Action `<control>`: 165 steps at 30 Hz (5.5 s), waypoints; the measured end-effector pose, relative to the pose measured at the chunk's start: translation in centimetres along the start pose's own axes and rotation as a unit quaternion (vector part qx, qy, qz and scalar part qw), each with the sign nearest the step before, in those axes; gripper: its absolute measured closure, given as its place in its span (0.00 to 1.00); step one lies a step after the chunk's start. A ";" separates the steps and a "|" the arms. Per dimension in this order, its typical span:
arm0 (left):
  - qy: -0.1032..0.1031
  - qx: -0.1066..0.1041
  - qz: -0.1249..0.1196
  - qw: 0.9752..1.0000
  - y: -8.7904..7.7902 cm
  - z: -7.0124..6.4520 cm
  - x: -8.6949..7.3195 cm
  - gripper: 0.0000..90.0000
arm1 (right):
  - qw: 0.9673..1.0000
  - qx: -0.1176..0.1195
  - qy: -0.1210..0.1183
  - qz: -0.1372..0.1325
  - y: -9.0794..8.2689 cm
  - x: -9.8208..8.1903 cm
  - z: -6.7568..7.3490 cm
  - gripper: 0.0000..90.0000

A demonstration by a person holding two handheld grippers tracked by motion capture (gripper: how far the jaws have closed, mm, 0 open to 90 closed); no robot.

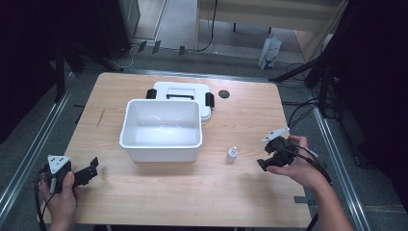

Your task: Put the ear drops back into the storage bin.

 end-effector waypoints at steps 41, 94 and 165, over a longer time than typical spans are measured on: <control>-0.003 -0.001 0.000 1.000 0.0 0.1 0.0 0.08 | 0.986 0.096 -0.124 0.064 -0.5 9.1 6.1 0.77; -0.003 -0.002 0.001 1.000 0.1 0.1 0.0 0.08 | 0.972 0.122 -0.174 0.105 0.3 8.2 6.7 0.80; -0.007 -0.007 0.000 1.000 0.0 0.1 0.0 0.08 | 0.945 0.108 -0.307 -0.041 -6.8 24.2 10.5 0.80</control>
Point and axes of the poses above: each handheld gripper's, and its own axes: y roughly forward along the jaws, x roughly out of its top, z roughly to its left, the point moved 10 cm from there along y, roughly forward along the jaws, and after that the axes turned 14 degrees about -x, right-handed, at the moved point
